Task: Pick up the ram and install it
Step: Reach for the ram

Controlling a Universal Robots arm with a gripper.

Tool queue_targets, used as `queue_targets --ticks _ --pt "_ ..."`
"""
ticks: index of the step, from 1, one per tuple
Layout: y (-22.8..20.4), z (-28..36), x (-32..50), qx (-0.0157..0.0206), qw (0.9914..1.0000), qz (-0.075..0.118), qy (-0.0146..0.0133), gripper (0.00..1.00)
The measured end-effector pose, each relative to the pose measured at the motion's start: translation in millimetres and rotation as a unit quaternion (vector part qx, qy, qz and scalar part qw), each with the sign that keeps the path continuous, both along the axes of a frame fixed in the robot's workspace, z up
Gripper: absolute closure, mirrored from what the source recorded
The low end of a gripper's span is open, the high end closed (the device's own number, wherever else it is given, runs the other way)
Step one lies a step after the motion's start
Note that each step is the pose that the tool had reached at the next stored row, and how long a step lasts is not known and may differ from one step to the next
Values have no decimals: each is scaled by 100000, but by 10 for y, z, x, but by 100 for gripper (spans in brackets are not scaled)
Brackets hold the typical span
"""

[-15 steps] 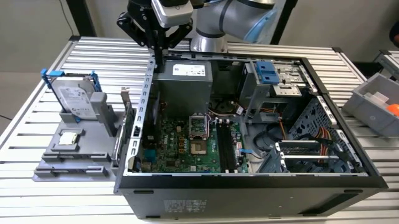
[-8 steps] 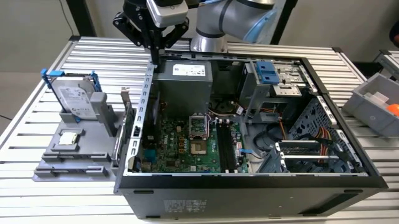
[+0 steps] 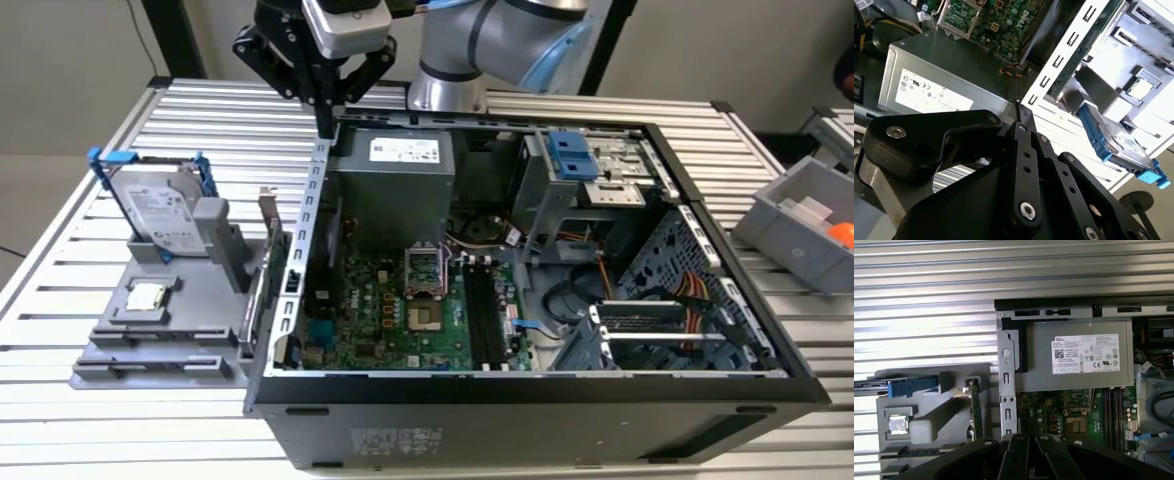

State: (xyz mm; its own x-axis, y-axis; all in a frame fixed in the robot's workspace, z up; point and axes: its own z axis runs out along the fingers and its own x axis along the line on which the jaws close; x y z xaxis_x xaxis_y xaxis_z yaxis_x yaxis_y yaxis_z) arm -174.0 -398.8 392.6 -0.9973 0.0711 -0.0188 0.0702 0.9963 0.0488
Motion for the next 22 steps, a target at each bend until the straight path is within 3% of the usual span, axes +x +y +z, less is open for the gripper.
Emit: queue_targets --ticks 22 --pt "0 -1 -159 -2 100000 0 11 100"
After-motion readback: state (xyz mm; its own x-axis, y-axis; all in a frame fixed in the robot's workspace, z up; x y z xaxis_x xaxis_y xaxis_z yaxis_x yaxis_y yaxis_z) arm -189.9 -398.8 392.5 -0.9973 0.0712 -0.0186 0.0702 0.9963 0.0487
